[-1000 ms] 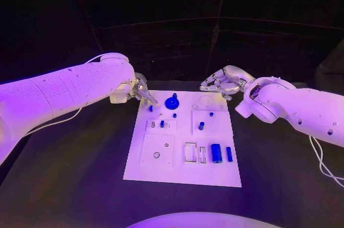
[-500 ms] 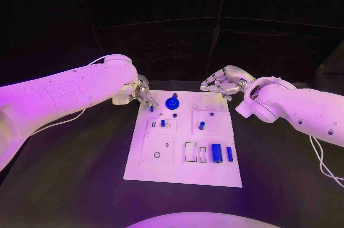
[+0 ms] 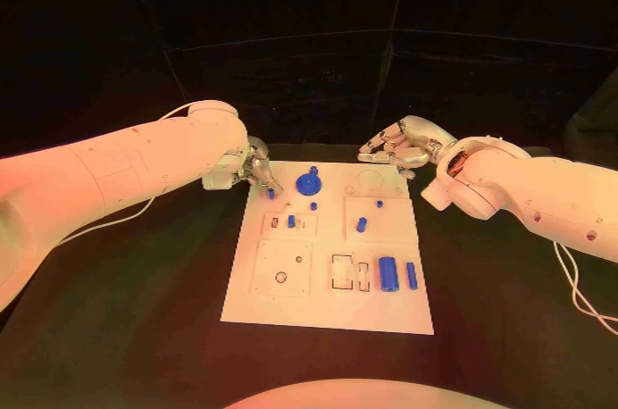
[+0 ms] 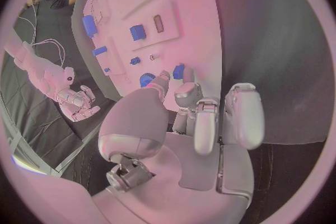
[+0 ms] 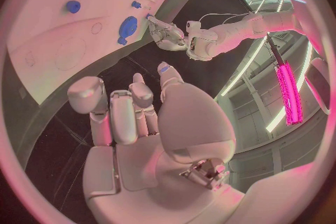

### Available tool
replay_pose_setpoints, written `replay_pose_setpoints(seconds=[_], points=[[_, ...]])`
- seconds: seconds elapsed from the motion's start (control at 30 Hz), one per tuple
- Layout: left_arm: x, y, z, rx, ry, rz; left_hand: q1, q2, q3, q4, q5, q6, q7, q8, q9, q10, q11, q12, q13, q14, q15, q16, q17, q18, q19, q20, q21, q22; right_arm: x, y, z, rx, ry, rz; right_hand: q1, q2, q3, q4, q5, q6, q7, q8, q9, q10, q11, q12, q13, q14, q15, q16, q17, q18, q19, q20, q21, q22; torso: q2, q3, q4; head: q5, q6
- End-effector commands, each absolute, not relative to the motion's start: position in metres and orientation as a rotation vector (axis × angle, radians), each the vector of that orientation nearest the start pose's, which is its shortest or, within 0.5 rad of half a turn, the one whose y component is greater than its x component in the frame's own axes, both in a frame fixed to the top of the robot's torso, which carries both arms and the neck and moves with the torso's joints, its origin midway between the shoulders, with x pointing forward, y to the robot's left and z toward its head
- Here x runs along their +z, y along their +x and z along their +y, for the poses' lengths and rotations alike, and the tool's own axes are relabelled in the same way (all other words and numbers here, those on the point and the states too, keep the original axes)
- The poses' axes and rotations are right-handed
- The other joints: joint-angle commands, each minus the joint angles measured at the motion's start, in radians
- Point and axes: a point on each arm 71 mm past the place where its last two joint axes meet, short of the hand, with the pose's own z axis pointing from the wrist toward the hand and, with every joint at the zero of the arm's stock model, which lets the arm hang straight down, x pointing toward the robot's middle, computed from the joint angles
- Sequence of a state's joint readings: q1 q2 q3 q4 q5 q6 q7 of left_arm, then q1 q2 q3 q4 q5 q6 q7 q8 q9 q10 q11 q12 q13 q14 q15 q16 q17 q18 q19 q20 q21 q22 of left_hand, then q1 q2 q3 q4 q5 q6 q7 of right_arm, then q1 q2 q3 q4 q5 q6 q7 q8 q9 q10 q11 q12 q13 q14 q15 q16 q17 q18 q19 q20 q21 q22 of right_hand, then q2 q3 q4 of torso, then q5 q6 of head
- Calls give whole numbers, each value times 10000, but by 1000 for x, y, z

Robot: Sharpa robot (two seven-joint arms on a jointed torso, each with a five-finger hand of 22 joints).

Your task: Assemble the parts on the task board

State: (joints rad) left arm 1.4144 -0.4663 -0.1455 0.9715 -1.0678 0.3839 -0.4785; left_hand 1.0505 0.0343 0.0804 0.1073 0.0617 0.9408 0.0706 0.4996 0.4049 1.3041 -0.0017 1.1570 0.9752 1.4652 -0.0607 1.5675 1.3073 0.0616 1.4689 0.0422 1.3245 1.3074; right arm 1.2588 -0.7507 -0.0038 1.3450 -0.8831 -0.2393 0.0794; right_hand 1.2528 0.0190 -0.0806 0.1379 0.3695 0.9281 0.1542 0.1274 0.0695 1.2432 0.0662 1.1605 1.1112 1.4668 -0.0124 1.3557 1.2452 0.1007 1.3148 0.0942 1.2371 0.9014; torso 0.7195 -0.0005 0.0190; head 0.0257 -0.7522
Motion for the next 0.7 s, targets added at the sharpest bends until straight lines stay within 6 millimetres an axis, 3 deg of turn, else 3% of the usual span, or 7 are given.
replay_pose_setpoints(seconds=[0.03, 0.2, 0.3, 0.37, 0.5, 0.7], points=[[-172, 584, 185, -2051, -546, 23508, 142, 15, 15, -88, -7, -68, 4, 83, 25, -56, -31, -12, -2, 1055, -86, 33, 2634, 25, 138, -56, -40, 113, -154, 531, -203, 10181, 2925, 16766, 35, 34, -45, 24, 54, 40, -35, 37, 4, -49, -29, 58, 1, 380, -46, -57, 11, 184, -29, -71, -42, -11, 0, -2, 2, 10, -4], [-172, 585, 185, -2155, -598, 23381, 488, 298, 292, -279, 2, -121, -26, 193, 86, -52, -59, -3, 0, 1055, -106, 33, 2634, 28, 139, -71, -45, 116, -154, 531, -203, 10181, 2924, 16775, 35, 34, -45, 24, 54, 40, -35, 37, 4, -49, -29, 58, 1, 380, -46, -57, 11, 184, -29, -71, -42, -11, 2, 0, 1, 15, -9], [-171, 585, 184, -2260, -627, 23277, 1225, 651, 968, -785, 25, -260, -86, 253, 126, -84, -120, -34, -18, 1055, -161, 33, 2634, 29, 142, -114, -48, 122, -154, 531, -203, 10183, 2922, 16784, 35, 34, -45, 24, 54, 40, -35, 37, 4, -49, -29, 58, 1, 380, -46, -57, 11, 184, -29, -71, -42, -11, 0, -1, 0, 20, -21], [-171, 586, 184, -2308, -630, 23240, 1635, 762, 1478, -1148, 41, -353, -100, 270, 139, -118, -140, -70, -31, 1055, -188, 33, 2634, 28, 144, -144, -44, 131, -154, 531, -203, 10182, 2922, 16790, 53, 53, -46, 30, 66, 38, -35, 40, 3, -52, -29, 59, -3, 379, -47, -67, 0, 183, -28, -72, -42, -10, 2, -2, -1, 16, -22], [-171, 586, 183, -2413, -623, 23174, 1713, 620, 3026, -1783, 37, -524, 14, 415, 224, -141, -82, -170, -103, 1055, -120, 33, 2634, 18, 151, -125, -32, 162, -154, 531, -203, 10181, 2922, 16807, 53, 53, -46, 30, 66, 38, -35, 40, 3, -52, -29, 59, -3, 379, -47, -67, 0, 183, -28, -72, -42, -10, 2, -2, -2, 24, -36], [-170, 585, 183, -2535, -609, 23125, 957, 176, 4735, -2093, 25, -622, 17, 745, 411, -56, -58, -185, -148, 1055, -66, 33, 2634, 20, 154, -80, -29, 190, -154, 531, -203, 10167, 2929, 16827, 53, 53, -46, 30, 66, 38, -35, 40, 3, -52, -29, 59, -3, 379, -47, -67, 0, 183, -28, -72, -42, -10, 1, -3, 4, 27, -47]])
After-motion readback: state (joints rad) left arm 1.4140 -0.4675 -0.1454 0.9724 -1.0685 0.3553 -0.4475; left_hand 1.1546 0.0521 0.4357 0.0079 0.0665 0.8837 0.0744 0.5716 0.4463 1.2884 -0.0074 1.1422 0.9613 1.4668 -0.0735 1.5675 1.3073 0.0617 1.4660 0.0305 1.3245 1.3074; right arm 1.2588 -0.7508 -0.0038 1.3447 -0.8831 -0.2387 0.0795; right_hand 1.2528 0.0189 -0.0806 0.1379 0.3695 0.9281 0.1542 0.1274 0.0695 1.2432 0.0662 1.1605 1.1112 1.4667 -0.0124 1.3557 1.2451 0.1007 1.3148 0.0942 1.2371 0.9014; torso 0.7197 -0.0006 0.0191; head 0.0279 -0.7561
